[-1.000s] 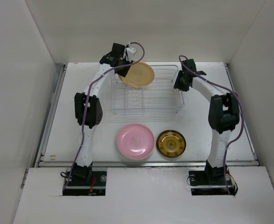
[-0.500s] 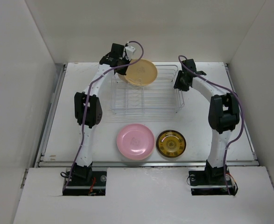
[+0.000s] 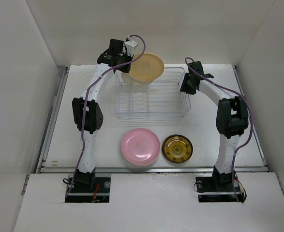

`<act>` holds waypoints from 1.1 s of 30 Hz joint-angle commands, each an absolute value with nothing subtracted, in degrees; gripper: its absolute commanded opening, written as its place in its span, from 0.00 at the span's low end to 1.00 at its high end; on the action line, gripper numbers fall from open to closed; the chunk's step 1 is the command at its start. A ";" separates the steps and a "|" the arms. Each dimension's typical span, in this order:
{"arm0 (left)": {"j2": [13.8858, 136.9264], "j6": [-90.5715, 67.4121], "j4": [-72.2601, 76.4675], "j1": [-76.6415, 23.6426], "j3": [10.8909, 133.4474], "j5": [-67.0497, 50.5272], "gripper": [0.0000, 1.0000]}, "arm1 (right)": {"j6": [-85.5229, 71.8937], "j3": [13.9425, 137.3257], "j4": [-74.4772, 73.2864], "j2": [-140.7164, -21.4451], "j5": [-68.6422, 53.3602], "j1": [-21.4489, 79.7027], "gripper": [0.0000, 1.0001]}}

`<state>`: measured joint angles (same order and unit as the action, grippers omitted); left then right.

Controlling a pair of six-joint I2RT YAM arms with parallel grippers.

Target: Unload the plates from the dish rack

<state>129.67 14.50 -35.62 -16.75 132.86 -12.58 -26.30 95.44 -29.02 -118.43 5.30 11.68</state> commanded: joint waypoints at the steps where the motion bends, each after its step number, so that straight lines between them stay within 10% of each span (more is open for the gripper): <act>1: 121.12 13.45 -40.07 -16.96 136.41 -18.28 0.00 | -25.40 93.34 -27.78 -117.42 5.36 11.95 0.41; 15: 114.26 21.33 -69.09 -18.28 140.37 -24.44 0.00 | -25.93 91.67 -27.77 -116.37 5.89 11.95 0.41; 33: 106.87 38.95 -88.78 -39.28 100.82 -7.31 0.00 | -25.40 86.23 -27.77 -112.32 6.94 12.48 0.41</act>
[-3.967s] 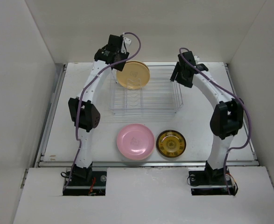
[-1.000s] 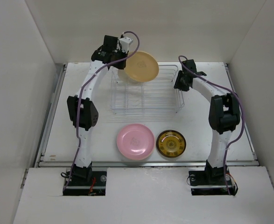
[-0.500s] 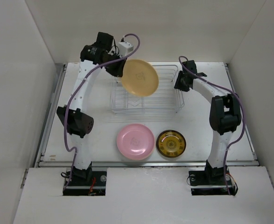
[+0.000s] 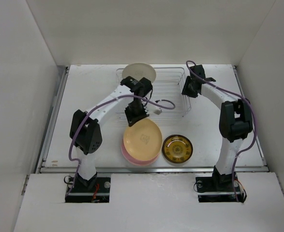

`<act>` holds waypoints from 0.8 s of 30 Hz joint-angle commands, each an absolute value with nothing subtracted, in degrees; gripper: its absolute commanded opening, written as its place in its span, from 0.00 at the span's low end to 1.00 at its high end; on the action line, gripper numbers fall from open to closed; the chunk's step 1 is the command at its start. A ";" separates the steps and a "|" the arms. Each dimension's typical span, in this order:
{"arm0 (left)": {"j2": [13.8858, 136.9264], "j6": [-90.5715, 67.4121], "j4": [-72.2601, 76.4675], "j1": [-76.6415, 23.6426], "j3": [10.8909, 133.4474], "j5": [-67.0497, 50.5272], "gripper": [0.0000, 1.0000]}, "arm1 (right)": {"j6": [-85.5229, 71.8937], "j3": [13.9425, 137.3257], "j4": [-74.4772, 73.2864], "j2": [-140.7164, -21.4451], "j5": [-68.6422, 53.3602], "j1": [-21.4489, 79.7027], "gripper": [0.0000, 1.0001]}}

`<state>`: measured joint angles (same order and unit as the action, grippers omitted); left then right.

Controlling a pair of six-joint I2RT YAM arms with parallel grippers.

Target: Unload the plates from the dish rack

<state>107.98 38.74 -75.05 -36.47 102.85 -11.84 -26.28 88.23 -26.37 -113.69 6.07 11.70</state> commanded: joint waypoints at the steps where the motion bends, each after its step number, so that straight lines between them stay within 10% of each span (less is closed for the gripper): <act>1: 107.57 38.24 -88.07 -40.07 100.29 -6.42 0.00 | -24.88 86.22 -27.77 -112.32 7.47 12.48 0.41; 8: 111.35 35.34 -88.51 -42.45 99.76 -1.85 0.08 | -24.87 84.46 -26.72 -111.09 7.47 12.48 0.41; 15: 112.06 35.33 -90.62 -42.45 102.91 -4.65 0.57 | -23.82 85.07 -26.72 -109.86 6.94 12.48 0.59; 24: 110.92 27.88 -88.87 -35.26 120.81 -5.71 0.60 | -18.04 90.96 -27.42 -101.70 8.96 13.00 0.70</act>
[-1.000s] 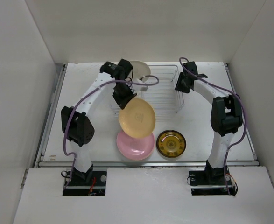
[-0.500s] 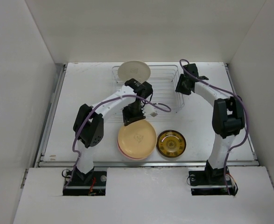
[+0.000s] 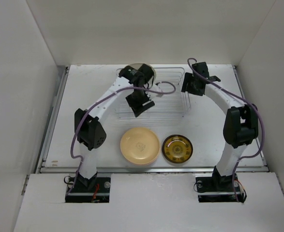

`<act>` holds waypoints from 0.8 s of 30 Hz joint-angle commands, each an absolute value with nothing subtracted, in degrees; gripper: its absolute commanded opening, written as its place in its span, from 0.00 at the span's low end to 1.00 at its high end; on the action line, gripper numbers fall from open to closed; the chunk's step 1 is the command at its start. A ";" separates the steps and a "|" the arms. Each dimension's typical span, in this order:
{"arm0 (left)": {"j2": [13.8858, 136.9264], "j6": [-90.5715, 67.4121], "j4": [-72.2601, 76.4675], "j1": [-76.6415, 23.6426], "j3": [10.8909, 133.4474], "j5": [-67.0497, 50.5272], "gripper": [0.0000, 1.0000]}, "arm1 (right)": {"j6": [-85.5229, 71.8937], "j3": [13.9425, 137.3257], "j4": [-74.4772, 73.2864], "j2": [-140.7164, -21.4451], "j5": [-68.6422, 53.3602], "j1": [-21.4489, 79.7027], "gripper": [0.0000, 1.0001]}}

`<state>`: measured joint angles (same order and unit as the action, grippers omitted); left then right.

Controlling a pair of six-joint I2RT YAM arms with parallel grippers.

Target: Unload the plates from the dish rack

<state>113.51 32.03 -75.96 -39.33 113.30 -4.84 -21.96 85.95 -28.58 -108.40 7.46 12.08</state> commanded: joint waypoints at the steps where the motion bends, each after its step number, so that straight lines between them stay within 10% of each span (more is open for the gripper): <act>1: 110.22 24.56 -87.64 -34.03 122.33 -6.23 0.60 | -16.80 92.01 -26.64 -101.69 8.27 13.01 0.70; 16: 124.42 1.49 -72.59 -8.44 131.12 -5.88 0.61 | -0.79 135.49 -23.56 -129.45 -15.46 23.99 0.71; 24: 126.74 -1.05 -68.74 -8.44 129.73 -15.11 0.61 | -0.79 135.70 -19.07 -138.06 -8.19 26.36 0.67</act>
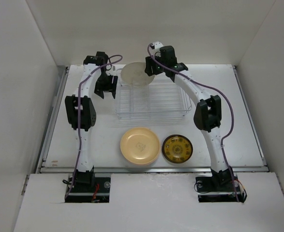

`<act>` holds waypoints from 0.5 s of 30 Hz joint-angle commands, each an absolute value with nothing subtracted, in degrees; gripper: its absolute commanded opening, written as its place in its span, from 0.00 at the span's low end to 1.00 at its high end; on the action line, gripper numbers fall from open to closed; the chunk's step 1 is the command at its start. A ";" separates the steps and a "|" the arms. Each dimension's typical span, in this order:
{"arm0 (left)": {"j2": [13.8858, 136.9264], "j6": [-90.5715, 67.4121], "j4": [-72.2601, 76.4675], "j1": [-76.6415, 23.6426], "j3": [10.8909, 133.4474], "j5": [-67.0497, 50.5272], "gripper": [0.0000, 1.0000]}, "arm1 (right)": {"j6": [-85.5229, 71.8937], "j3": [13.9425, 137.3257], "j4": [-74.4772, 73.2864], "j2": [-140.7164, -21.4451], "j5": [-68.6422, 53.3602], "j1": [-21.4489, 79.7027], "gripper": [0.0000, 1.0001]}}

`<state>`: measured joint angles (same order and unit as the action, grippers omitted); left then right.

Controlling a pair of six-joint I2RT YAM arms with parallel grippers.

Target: Unload the plates from the dish rack

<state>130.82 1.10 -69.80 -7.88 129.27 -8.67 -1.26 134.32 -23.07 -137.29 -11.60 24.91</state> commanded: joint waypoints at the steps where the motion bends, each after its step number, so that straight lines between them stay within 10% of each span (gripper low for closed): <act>1: 127.26 -1.05 -68.03 -8.44 129.73 -15.73 0.61 | -0.79 136.31 -19.07 -138.60 -6.52 26.37 0.62; 7: 129.80 -1.05 -68.03 -9.05 129.11 -17.23 0.51 | -0.26 133.69 -17.93 -137.29 -3.60 26.37 0.47; 15: 131.57 -1.14 -68.64 -10.37 129.11 -18.28 0.32 | 1.05 131.76 -15.91 -136.06 -0.89 26.98 0.00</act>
